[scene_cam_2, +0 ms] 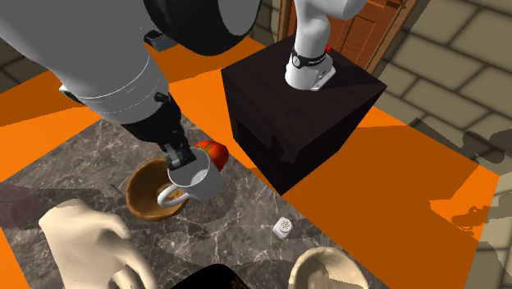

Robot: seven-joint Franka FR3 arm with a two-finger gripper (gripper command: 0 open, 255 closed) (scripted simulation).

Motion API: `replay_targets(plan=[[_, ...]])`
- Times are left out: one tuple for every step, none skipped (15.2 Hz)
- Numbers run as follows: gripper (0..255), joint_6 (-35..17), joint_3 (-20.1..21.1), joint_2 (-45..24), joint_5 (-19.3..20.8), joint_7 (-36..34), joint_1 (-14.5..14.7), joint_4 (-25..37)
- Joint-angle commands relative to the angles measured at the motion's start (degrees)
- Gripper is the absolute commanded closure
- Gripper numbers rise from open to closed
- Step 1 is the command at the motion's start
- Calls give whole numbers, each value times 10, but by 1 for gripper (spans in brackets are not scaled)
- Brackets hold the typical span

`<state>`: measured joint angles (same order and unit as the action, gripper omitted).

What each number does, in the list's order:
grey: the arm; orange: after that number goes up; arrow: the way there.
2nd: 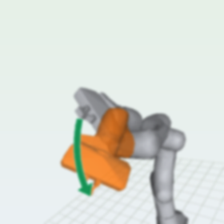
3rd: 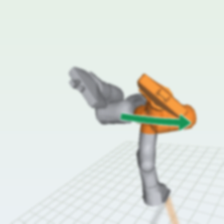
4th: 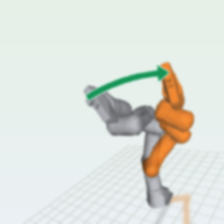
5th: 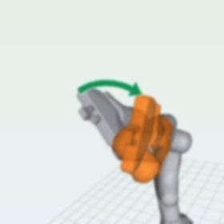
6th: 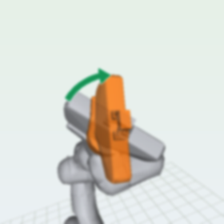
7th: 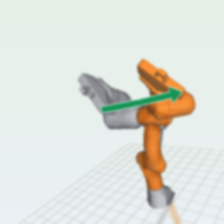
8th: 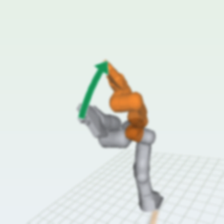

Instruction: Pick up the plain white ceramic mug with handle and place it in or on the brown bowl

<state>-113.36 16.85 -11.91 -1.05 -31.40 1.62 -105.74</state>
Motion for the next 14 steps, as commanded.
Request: replay_targets(plan=[[255, 16, -9, -20, 6, 19, -11, 34], [255, 25, -13, -31, 8, 27, -15, 54], [255, 34, -18, -43, 11, 35, -20, 74], [255, 44, -22, -56, 14, 43, -24, 95], [255, 54, -25, -68, 17, 51, -29, 118], [255, 64, -29, -82, 19, 59, -33, 141], [255, 75, -33, -96, 22, 67, -37, 166], [255, 87, -36, -112, 24, 74, -40, 192], [255, 99, -40, -128, 27, 82, -44, 220], [255, 113, -43, -144, 30, 89, -47, 249], [255, 127, -46, -163, 32, 97, -50, 281], [255, 139, -49, -178, 34, 103, -52, 308], [255, 131, -49, -179, 34, 103, -52, 301], [255, 124, -49, -179, 34, 103, -53, 294]])
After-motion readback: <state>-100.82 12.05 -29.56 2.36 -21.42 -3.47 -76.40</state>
